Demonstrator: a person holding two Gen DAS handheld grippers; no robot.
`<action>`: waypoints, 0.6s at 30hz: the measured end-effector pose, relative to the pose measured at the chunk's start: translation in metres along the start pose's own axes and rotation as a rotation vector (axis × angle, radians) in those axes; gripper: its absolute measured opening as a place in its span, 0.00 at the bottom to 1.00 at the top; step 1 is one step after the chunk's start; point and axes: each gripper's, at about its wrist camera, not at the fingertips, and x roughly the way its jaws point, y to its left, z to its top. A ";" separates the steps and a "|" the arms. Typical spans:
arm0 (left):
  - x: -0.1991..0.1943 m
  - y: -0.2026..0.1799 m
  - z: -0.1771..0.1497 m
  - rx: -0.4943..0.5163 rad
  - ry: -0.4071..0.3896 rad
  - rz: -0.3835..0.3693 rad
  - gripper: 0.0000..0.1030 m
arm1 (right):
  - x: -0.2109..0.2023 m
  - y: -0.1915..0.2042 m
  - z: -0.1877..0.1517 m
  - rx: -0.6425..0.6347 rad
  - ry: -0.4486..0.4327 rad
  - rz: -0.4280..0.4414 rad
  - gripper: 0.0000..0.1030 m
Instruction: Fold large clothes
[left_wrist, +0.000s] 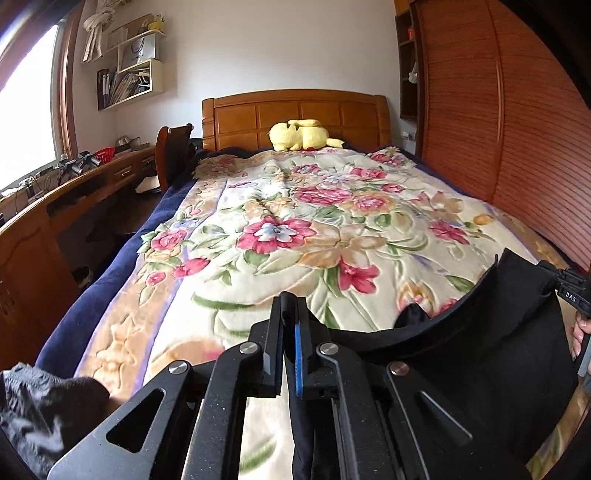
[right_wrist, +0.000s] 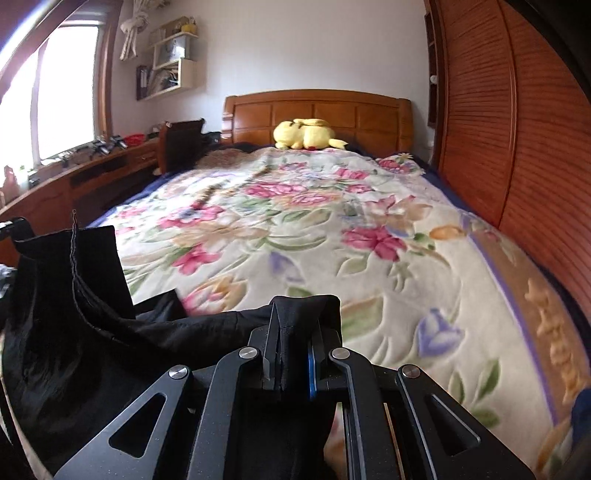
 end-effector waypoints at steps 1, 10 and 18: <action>0.007 -0.001 0.001 -0.001 0.012 0.006 0.05 | 0.008 0.003 0.002 -0.002 0.010 -0.011 0.08; 0.017 -0.017 -0.028 0.038 0.106 -0.069 0.24 | 0.028 0.025 0.004 0.011 0.056 -0.032 0.60; -0.002 -0.043 -0.076 0.075 0.207 -0.177 0.31 | 0.038 0.009 -0.011 0.012 0.181 -0.016 0.63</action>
